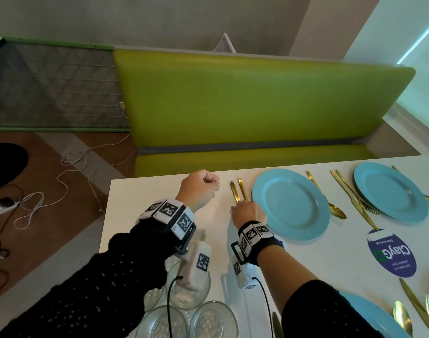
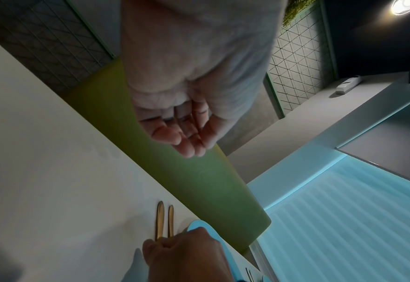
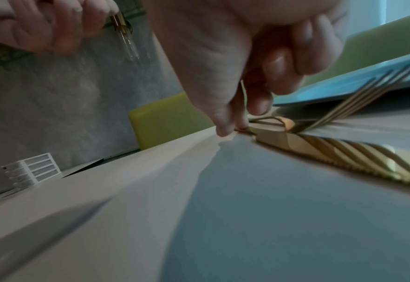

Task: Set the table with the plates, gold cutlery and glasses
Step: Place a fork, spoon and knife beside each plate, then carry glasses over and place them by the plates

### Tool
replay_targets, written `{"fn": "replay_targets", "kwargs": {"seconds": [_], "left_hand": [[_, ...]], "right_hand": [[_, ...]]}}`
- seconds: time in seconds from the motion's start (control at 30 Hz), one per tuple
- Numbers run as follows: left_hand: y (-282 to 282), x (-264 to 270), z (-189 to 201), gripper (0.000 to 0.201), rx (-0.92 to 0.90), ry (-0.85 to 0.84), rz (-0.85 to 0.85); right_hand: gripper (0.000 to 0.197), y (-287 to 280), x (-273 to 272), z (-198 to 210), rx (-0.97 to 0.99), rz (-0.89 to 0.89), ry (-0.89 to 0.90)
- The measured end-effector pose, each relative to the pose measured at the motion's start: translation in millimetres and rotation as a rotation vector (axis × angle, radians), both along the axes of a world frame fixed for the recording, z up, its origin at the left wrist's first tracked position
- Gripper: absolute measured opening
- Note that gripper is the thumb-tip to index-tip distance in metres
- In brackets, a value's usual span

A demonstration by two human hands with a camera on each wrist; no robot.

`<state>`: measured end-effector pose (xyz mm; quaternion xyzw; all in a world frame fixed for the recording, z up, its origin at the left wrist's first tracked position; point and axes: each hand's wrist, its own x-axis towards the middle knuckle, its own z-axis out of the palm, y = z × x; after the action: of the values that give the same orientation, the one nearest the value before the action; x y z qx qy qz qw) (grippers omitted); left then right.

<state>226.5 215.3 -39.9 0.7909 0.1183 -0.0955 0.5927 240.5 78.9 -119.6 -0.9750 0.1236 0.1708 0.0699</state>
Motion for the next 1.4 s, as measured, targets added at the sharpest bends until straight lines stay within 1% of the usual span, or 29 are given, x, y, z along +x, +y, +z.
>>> {"fn": "replay_targets", "kwargs": {"seconds": [0.5,0.63,0.77,0.8,0.9,0.97,1.03,1.13,1.2,1.33,1.4], "left_hand": [[1,-4,-2,0.008,0.0,0.02,0.007],[-1,-10,2,0.009,-0.004,0.017,0.0],[-10,-27,15,0.015,-0.019,-0.001,-0.037],[-13,-33,20,0.015,-0.023,-0.01,-0.05],[-21,-58,36,0.007,-0.04,-0.043,-0.094],[-29,-82,45,0.006,-0.049,-0.067,-0.138],[-39,-108,50,0.006,-0.06,-0.069,-0.191],[-53,-145,52,0.005,-0.056,-0.067,-0.263],[-59,-168,51,0.004,-0.055,-0.064,-0.306],[-58,-213,40,0.003,0.008,-0.001,-0.383],[-53,-231,30,0.013,0.122,0.111,-0.487]], "right_hand": [[0.037,0,7,-1,0.012,-0.009,0.008],[0.035,-2,-1,11,0.026,-0.013,-0.01],[0.032,-11,-23,38,0.09,-0.024,-0.051],[0.032,-15,-31,47,0.1,-0.028,-0.06],[0.032,-30,-64,73,0.152,-0.043,-0.088],[0.032,-39,-91,83,0.18,-0.014,-0.091],[0.033,-46,-117,85,0.202,0.036,-0.082],[0.035,-55,-151,84,0.239,0.058,-0.03],[0.035,-59,-170,85,0.218,0.062,0.002],[0.032,-59,-196,84,0.122,0.158,0.065],[0.039,-58,-206,79,0.184,0.15,0.067]]}}
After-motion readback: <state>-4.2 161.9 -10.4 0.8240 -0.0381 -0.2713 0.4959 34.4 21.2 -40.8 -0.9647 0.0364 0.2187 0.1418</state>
